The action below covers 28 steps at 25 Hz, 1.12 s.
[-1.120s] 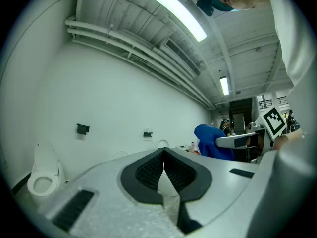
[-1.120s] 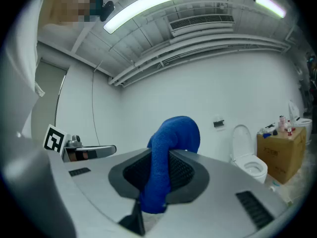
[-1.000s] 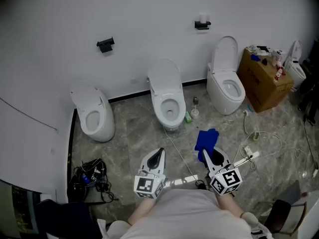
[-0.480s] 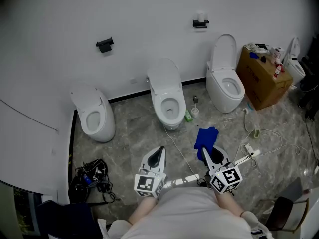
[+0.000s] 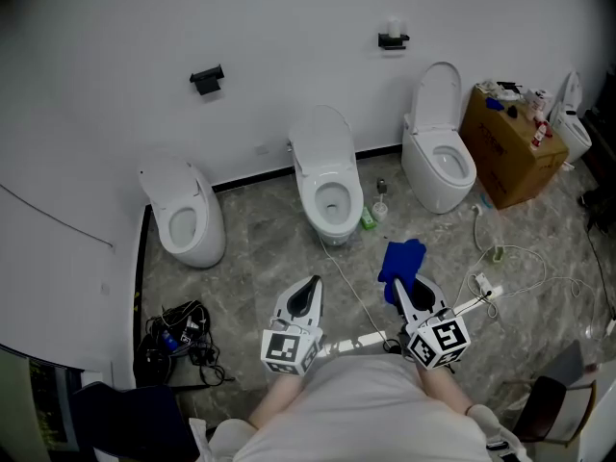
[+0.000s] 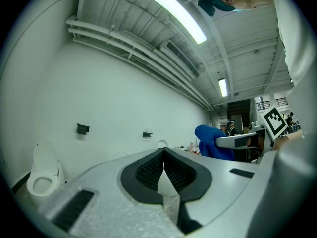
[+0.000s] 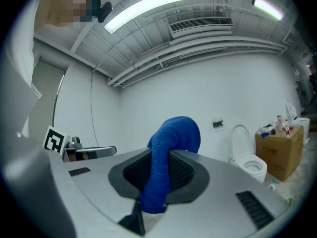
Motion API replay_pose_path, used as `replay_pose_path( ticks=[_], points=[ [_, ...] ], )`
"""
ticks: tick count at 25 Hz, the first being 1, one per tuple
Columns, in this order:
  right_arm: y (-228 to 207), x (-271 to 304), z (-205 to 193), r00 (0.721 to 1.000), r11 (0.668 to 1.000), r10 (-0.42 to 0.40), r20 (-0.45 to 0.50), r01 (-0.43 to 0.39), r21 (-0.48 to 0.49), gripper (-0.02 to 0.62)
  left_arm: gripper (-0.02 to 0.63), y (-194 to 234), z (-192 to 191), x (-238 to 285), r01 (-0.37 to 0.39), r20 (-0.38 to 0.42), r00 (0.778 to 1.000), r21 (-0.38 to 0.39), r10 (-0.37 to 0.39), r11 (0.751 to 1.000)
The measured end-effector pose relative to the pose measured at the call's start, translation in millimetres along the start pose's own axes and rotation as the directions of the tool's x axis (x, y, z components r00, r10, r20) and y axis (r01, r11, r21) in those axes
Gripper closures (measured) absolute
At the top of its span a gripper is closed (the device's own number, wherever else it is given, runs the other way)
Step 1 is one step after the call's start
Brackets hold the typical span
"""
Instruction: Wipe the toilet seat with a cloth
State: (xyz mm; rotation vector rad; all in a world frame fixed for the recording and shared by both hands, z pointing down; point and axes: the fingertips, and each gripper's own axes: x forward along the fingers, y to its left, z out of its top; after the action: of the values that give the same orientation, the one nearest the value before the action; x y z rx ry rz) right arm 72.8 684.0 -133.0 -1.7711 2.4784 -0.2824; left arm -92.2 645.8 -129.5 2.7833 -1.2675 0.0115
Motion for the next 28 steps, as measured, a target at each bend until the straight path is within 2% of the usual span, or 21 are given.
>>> replay_pose_path(
  ticks=[4,16,23,28],
  points=[
    [6.6,4.5,4.9,1.000,1.000,0.006,0.011,-0.006,-0.001,0.531,0.597,9.5,8.2,-4.8,-0.015,0.043,0.999,-0.017,0.016,1.000],
    [-4.3,26.0,4.5,0.999,1.000,0.016,0.033,-0.016,0.008,0.531,0.598,20.9,7.5,8.2,-0.021,0.044,0.999,-0.044,0.023,0.999],
    [-39.1,76.5,-0.5,0.998,0.998,0.053,0.015,-0.054,0.016,0.531,0.598,46.6,2.7,50.2,-0.064,0.030,0.997,-0.041,0.065,0.997],
    [-86.2,134.3,0.3,0.996,0.996,0.088,-0.012,-0.088,0.028,0.531,0.598,70.7,4.0,106.9,-0.112,0.001,0.994,-0.029,0.112,0.993]
  ],
)
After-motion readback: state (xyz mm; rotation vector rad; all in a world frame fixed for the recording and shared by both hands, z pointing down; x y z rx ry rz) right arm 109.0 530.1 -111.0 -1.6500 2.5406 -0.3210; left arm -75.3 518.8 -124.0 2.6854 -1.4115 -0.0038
